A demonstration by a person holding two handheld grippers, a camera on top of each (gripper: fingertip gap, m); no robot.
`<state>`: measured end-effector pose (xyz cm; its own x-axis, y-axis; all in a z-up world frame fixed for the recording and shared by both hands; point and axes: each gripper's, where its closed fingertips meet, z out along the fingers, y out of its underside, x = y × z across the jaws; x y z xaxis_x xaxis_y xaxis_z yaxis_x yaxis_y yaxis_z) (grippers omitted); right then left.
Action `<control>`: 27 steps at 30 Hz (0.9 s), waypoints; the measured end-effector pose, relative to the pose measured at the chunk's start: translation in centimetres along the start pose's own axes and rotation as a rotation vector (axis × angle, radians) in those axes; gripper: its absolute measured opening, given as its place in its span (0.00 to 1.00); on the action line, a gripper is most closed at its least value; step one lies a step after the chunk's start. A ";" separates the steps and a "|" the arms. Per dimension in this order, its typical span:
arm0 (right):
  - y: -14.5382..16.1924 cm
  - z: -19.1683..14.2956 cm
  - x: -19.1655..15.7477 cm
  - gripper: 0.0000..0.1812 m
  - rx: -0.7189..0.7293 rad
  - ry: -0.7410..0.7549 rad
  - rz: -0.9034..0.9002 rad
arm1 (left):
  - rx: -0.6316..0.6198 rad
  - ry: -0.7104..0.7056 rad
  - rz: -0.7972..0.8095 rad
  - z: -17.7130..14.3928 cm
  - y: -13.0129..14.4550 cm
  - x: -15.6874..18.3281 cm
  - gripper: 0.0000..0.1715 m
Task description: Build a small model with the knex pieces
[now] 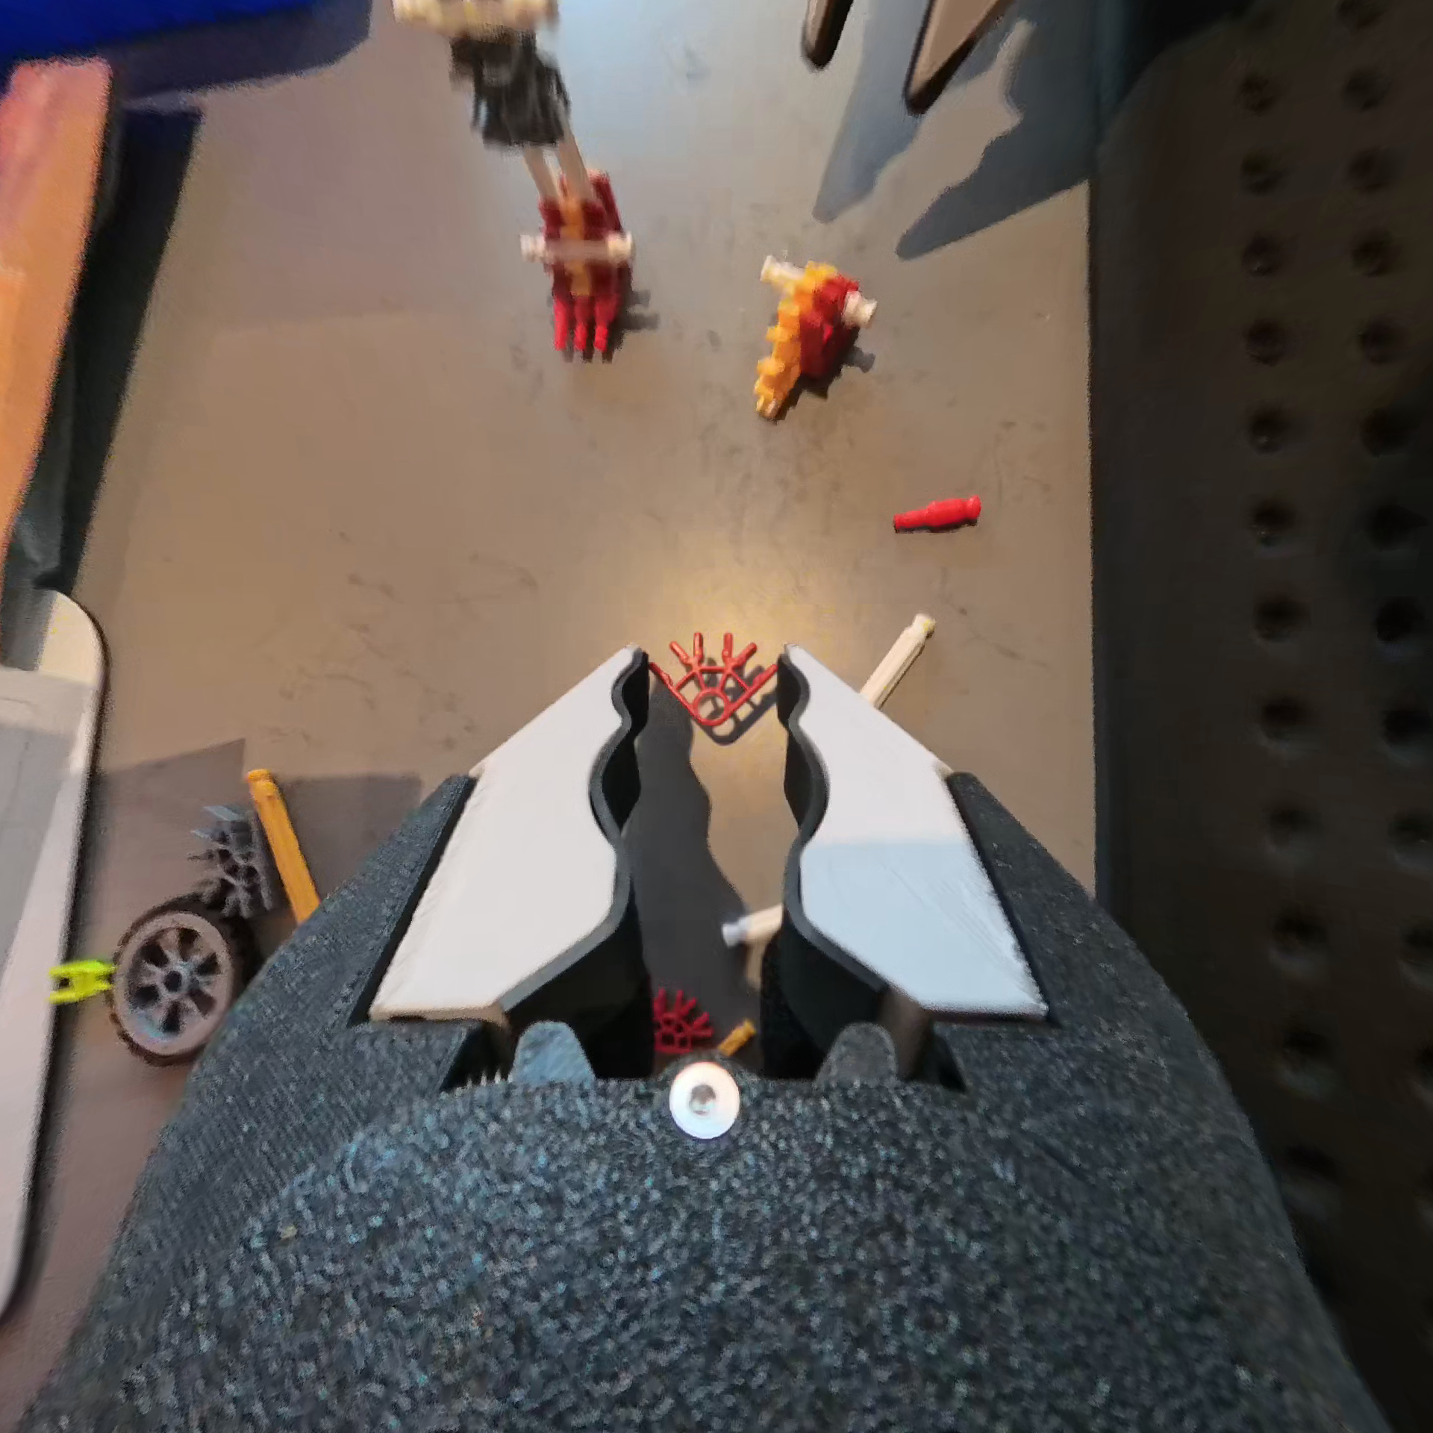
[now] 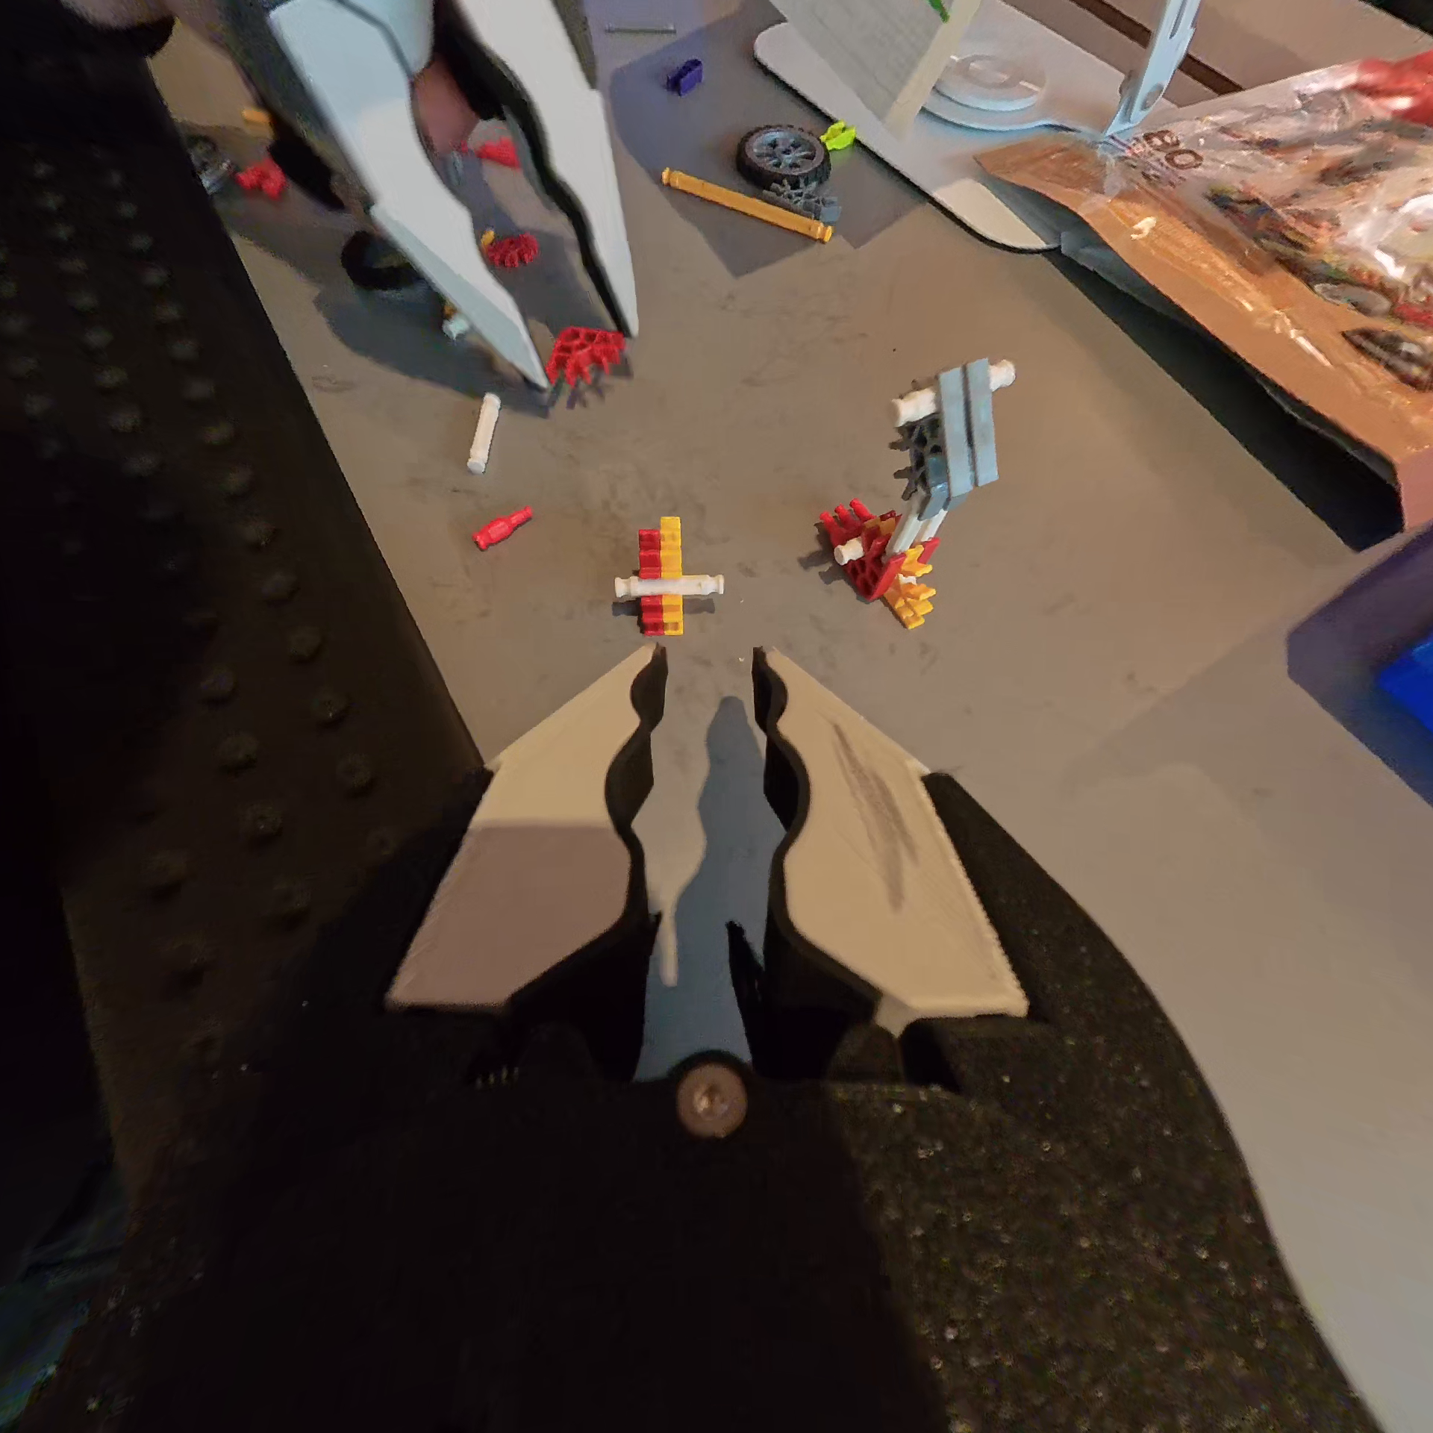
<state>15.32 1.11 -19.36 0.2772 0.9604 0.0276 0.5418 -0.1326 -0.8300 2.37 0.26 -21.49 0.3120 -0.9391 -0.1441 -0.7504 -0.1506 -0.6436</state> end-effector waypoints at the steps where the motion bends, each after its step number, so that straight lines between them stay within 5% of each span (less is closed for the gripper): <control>1: -0.2 -0.1 0.1 0.12 0.012 -0.007 0.046 | 0.025 -0.010 0.037 -0.1 -0.9 0.2 0.19; 12: -3.9 0.3 -0.8 0.10 0.141 -0.185 0.279 | 0.232 -0.204 0.458 1.8 -11.3 3.0 0.19; 16: -3.6 0.1 -0.8 0.05 0.142 -0.202 0.293 | 0.267 -0.276 0.540 2.0 -12.6 3.2 0.19; 27: -4.5 -1.0 -1.5 0.10 0.192 -0.272 0.308 | 0.318 -0.328 0.609 2.3 -13.6 3.2 0.19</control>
<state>13.29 0.05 -15.08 0.1700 0.9163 -0.3627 0.3024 -0.3988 -0.8657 14.91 -0.02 -14.95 0.0913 -0.6804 -0.7271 -0.6566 0.5078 -0.5576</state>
